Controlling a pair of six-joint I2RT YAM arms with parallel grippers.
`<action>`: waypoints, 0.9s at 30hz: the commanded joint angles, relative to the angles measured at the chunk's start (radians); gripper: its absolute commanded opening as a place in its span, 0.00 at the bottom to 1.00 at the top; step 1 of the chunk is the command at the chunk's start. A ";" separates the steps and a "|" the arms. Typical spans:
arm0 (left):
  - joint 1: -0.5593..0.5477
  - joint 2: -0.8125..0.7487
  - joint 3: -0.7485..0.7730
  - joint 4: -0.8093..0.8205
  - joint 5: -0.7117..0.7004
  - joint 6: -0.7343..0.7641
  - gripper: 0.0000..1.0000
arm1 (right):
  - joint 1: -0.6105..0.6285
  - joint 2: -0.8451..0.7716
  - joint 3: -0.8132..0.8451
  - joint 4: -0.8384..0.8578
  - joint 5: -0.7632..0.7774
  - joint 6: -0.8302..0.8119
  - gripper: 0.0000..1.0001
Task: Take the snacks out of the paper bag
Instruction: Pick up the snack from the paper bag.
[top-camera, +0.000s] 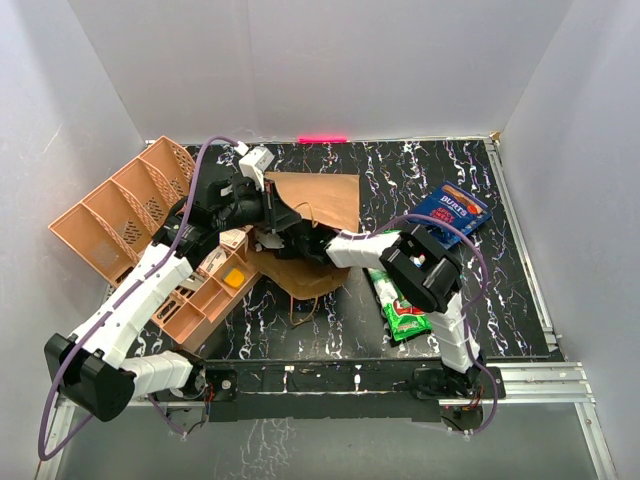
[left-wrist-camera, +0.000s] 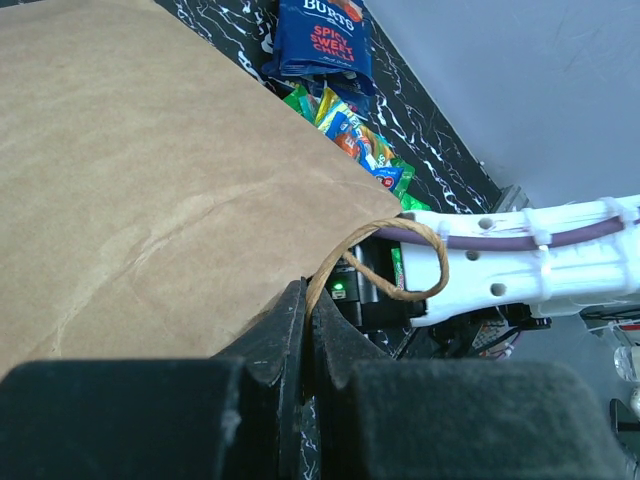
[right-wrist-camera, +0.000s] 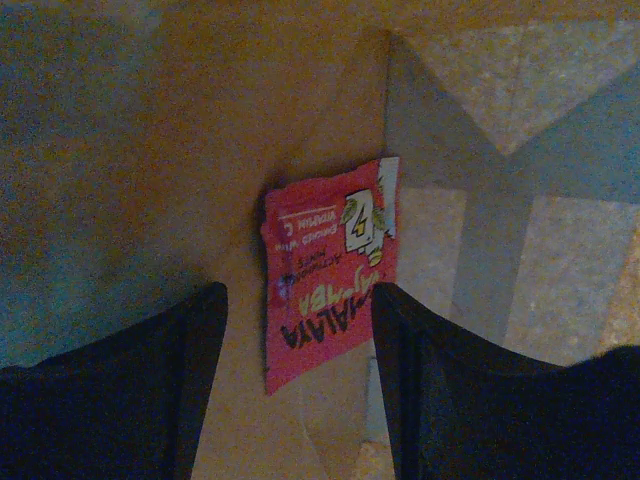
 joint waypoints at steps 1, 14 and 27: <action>0.001 -0.037 0.010 -0.005 0.024 0.020 0.00 | 0.003 0.052 0.024 0.158 0.063 -0.053 0.62; 0.001 -0.046 0.036 -0.048 0.014 0.028 0.00 | -0.038 0.168 0.135 0.355 0.177 -0.200 0.60; 0.001 -0.018 0.061 -0.074 -0.039 0.022 0.00 | -0.052 0.188 0.224 0.346 0.166 -0.292 0.55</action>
